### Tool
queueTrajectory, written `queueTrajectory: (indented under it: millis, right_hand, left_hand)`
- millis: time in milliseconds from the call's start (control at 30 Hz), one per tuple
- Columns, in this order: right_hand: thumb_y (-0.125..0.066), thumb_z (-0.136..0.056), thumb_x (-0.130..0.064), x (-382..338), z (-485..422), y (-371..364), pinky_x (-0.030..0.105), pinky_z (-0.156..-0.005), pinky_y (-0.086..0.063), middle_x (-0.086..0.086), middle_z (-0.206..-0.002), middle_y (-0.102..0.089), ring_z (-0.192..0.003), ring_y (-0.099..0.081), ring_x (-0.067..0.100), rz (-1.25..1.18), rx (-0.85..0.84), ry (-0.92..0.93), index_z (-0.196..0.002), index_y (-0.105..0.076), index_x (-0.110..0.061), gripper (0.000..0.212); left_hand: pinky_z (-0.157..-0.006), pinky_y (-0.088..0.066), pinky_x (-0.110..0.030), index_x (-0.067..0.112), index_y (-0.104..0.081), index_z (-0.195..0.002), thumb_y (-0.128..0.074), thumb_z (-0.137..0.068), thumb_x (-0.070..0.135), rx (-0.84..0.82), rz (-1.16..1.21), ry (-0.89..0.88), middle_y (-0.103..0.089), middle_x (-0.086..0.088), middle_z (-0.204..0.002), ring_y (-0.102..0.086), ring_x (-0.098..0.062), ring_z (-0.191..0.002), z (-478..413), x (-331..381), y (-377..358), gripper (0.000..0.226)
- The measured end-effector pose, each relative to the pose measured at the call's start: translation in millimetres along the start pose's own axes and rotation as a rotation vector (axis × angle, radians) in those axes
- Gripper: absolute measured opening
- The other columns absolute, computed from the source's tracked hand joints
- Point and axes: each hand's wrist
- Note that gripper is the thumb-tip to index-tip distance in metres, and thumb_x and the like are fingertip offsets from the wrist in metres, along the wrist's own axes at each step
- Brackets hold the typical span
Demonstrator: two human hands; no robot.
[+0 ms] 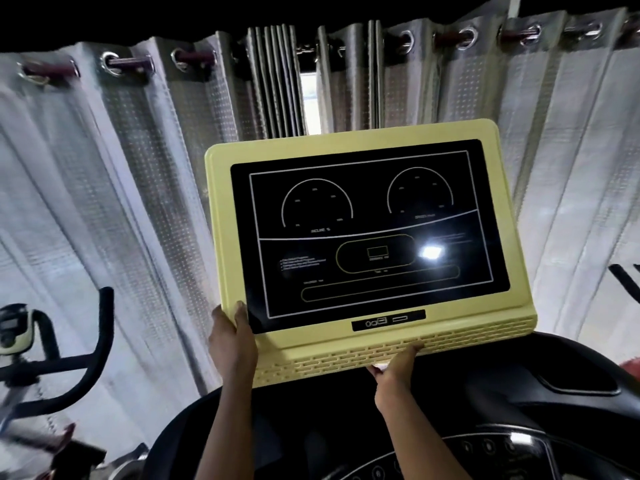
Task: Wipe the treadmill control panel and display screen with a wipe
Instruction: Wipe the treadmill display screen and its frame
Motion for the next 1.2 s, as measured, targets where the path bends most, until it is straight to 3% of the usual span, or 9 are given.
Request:
queueTrajectory:
  millis: [133,267,367,500,700,800,867,1033,1200]
  right_hand:
    - [-0.021,-0.091,-0.076,39,25,-11,0.049,-0.113,-0.038,0.006,-0.166,-0.011,-0.122,-0.049,0.043,0.048,-0.102,-0.018,-0.157,-0.019,-0.029,0.080]
    - [-0.021,-0.088,-0.078,73,50,-29,0.048,-0.107,-0.044,0.005,-0.167,-0.001,-0.146,-0.024,0.044,0.003,-0.205,-0.082,-0.157,-0.012,-0.033,0.083]
    - [-0.024,-0.088,-0.077,95,62,-42,0.053,-0.105,-0.046,0.007,-0.167,-0.001,-0.149,-0.018,0.043,-0.004,-0.224,-0.123,-0.157,-0.013,-0.032,0.083]
    - [-0.025,-0.084,-0.082,132,69,-54,0.050,-0.083,-0.057,0.020,-0.145,-0.048,-0.122,-0.055,0.044,0.063,-0.376,-0.187,-0.144,-0.044,-0.017,0.090]
    - [-0.045,-0.100,-0.047,168,88,-54,0.050,-0.091,-0.053,0.020,-0.097,-0.072,-0.080,-0.069,0.032,0.353,-0.539,-0.174,-0.110,-0.065,-0.005,0.047]
    - [-0.054,-0.095,-0.025,176,97,-50,0.030,-0.055,-0.052,0.018,-0.068,-0.068,-0.053,-0.064,0.025,0.602,-0.643,-0.060,-0.079,-0.064,0.000,0.031]
    - [-0.052,-0.091,-0.020,178,98,-46,0.023,-0.043,-0.043,0.017,-0.060,-0.065,-0.045,-0.059,0.023,0.760,-0.713,0.003,-0.077,-0.065,0.003,0.031]
    - [-0.058,-0.077,-0.015,177,90,-43,0.033,-0.071,-0.051,0.020,-0.088,-0.072,-0.080,-0.067,0.027,0.952,-0.830,0.105,-0.095,-0.071,0.002,0.027]
    - [-0.061,-0.088,0.001,181,104,-48,0.024,-0.064,-0.049,0.010,-0.078,-0.068,-0.070,-0.062,0.017,1.087,-1.010,0.248,-0.083,-0.066,-0.008,0.012]
  left_hand:
    - [-0.082,-0.038,-0.040,0.010,-0.055,-0.118,-0.035,-0.105,0.045,-0.177,0.100,0.033,-0.065,-0.009,-0.105,-0.057,-0.038,-0.109,-4,-17,14,0.041]
    - [-0.113,-0.035,-0.047,0.014,-0.045,-0.146,-0.037,-0.098,0.061,-0.357,0.156,0.123,-0.053,-0.013,-0.144,-0.047,-0.031,-0.133,-18,-40,20,0.068]
    - [-0.117,-0.025,-0.036,0.011,-0.038,-0.151,-0.037,-0.102,0.052,-0.426,0.195,0.163,-0.040,-0.010,-0.154,-0.035,-0.027,-0.144,-15,-49,29,0.065]
    - [-0.117,-0.032,-0.044,0.017,-0.045,-0.147,-0.036,-0.079,0.086,-0.555,0.248,0.233,-0.049,-0.008,-0.149,-0.045,-0.026,-0.137,-11,-67,35,0.097]
    - [-0.092,-0.053,-0.044,0.025,-0.061,-0.117,-0.038,-0.086,0.080,-0.747,0.168,0.322,-0.068,-0.007,-0.118,-0.065,-0.023,-0.107,0,-92,43,0.068]
    - [-0.060,-0.058,-0.044,0.013,-0.063,-0.102,-0.060,-0.088,0.061,-0.726,0.108,0.296,-0.071,-0.017,-0.093,-0.070,-0.033,-0.068,7,-110,54,0.050]
    - [-0.059,-0.058,-0.044,0.013,-0.065,-0.106,-0.066,-0.084,0.049,-0.701,0.034,0.246,-0.073,-0.012,-0.090,-0.070,-0.030,-0.065,10,-117,66,0.042]
    - [-0.069,-0.048,-0.019,0.025,-0.070,-0.097,-0.068,-0.084,0.022,-0.594,-0.180,0.051,-0.073,0.004,-0.089,-0.064,-0.007,-0.077,15,-118,107,0.014]
    - [-0.069,-0.048,-0.019,0.029,-0.071,-0.084,-0.067,-0.071,0.034,-0.398,-0.190,0.021,-0.072,0.009,-0.080,-0.063,-0.003,-0.074,46,-103,153,0.015]
Point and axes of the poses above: each hand's wrist, its own z-axis away from the middle knuckle, its own y-axis out of the back of the hand, x = y × z
